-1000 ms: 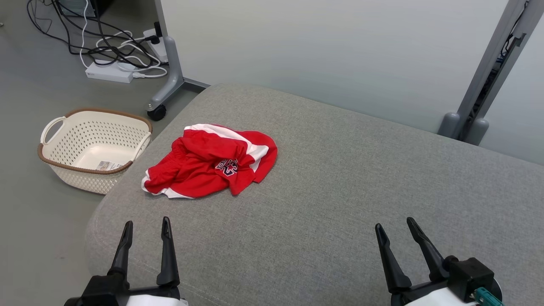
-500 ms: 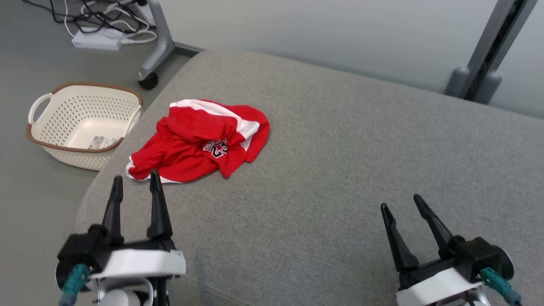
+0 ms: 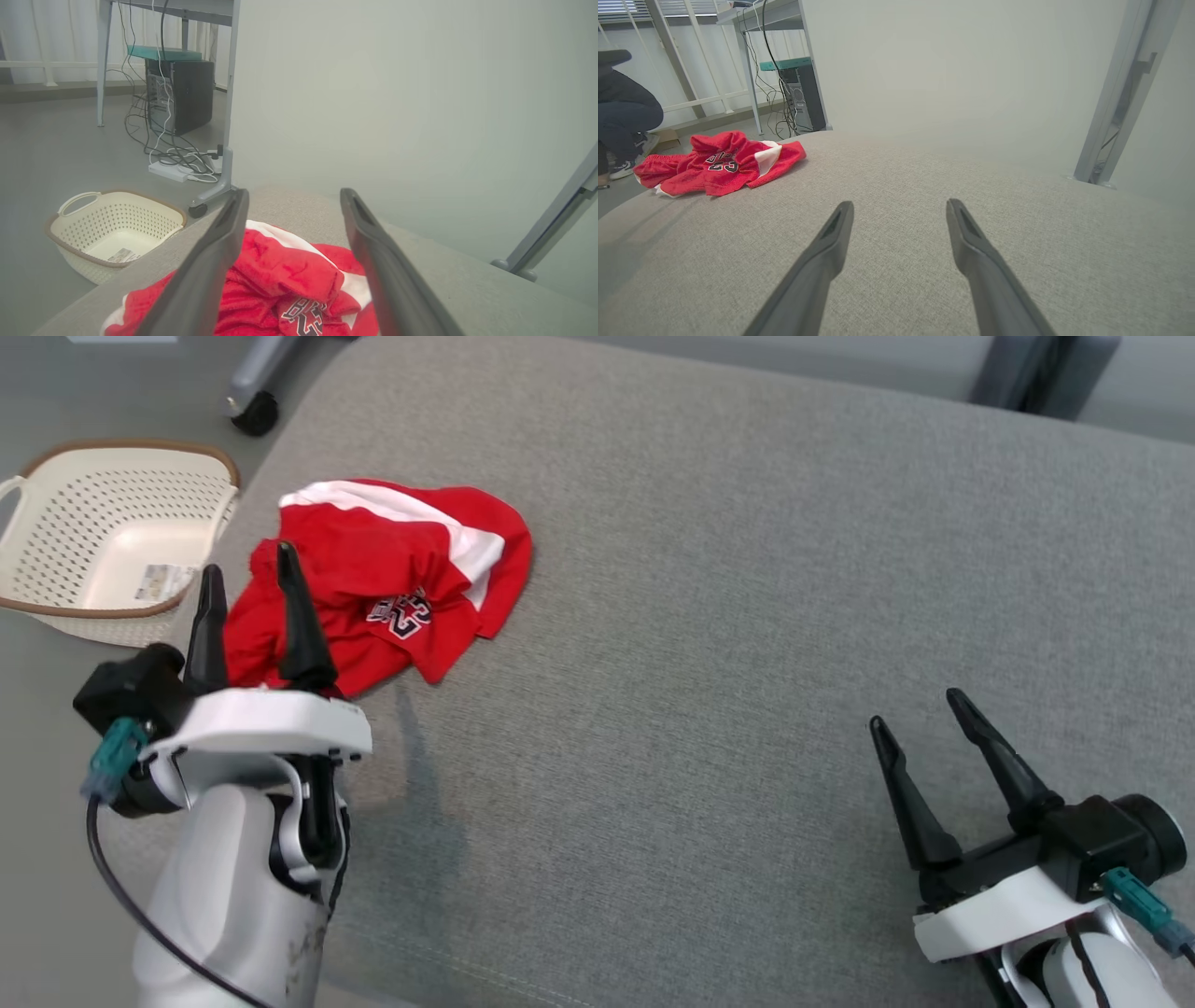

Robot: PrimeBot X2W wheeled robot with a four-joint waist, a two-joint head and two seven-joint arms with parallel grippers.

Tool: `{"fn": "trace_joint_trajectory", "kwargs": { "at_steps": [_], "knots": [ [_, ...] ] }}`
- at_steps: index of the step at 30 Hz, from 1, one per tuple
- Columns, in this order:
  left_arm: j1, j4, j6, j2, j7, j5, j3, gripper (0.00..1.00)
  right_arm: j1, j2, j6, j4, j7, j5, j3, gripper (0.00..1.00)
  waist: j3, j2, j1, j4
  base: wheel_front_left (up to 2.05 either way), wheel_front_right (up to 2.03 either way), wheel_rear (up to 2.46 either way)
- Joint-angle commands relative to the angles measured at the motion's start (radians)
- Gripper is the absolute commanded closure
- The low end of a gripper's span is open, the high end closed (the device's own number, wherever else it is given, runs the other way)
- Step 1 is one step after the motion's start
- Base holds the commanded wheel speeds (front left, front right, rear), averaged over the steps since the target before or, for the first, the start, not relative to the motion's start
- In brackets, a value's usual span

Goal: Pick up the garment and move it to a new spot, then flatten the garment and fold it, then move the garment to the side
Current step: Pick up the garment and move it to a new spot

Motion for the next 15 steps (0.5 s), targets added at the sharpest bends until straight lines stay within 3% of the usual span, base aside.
{"fn": "trace_joint_trajectory", "kwargs": {
  "at_steps": [1, 8, 15],
  "knots": [
    [-0.07, 0.081, 0.002, 0.003, 0.001, -0.004, 0.016, 0.0, -0.018, -0.018, 0.0, -0.007, -0.004, -0.008, -0.006, 0.0, 0.047, 0.0, 0.0, -0.035, 0.0, 0.0, 0.0],
    [-0.25, 0.337, 0.015, 0.023, 0.024, -0.031, 0.052, 0.0, -0.033, -0.043, 0.0, -0.015, -0.004, -0.017, -0.003, 0.0, 0.094, 0.0, 0.0, -0.063, 0.0, 0.0, 0.0],
    [-0.417, 0.588, 0.026, 0.084, 0.185, -0.031, 0.039, 0.0, -0.053, -0.049, 0.0, -0.009, -0.004, -0.018, 0.011, 0.0, 0.112, 0.0, 0.0, -0.087, 0.0, 0.0, 0.0]
  ]
}}
